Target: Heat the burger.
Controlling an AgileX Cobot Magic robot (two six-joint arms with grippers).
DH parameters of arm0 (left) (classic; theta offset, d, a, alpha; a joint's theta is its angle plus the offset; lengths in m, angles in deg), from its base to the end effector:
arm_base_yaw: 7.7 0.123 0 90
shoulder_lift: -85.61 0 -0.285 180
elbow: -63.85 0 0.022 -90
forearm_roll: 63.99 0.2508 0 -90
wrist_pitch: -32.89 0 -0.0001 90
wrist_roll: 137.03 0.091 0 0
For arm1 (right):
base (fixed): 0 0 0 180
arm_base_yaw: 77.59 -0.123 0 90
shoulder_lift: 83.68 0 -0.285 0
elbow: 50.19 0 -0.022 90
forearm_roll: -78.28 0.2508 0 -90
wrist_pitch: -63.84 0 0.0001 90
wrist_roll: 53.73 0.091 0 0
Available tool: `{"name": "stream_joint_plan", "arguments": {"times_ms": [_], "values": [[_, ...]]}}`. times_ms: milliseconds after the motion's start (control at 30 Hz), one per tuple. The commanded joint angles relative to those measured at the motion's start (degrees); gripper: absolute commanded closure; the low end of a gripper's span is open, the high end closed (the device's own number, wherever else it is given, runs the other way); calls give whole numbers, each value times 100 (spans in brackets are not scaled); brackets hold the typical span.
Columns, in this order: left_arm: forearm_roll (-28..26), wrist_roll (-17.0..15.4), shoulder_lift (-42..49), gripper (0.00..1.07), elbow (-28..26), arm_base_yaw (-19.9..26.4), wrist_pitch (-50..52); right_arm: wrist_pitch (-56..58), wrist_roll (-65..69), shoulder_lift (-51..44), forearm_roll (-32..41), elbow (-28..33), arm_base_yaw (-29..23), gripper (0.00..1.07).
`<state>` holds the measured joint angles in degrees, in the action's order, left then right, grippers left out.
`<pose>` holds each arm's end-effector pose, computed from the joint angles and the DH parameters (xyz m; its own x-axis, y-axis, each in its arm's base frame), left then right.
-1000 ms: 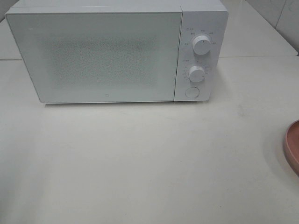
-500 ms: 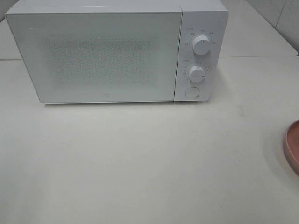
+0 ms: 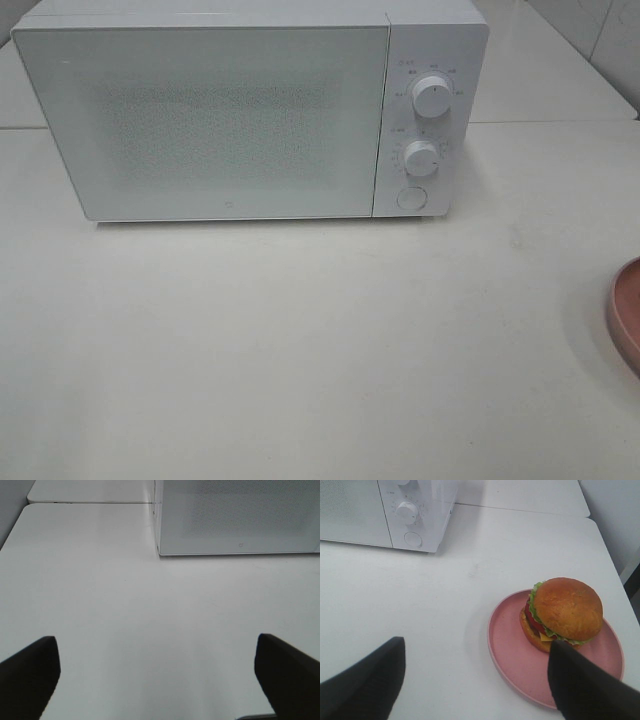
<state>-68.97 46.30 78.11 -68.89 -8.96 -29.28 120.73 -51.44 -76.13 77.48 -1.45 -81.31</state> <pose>-0.0097 -0.0068 0.2818 -0.4498 0.0273 -0.8927 0.0983 0.9950 -0.0191 -0.0024 -0.0012 0.2820 -0.3943 0.0068 -0.9190 -0.0414 0.9988 0.0251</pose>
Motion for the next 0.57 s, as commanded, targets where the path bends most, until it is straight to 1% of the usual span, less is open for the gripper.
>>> {"name": "stream_joint_plan", "arguments": {"times_ms": [33,567], "values": [[-29,-17,138,8,11,17,69,11,-17,-115,-11,-6,17,31],[-29,-17,132,8,11,17,69,11,-17,-115,-11,-6,17,31]]}}
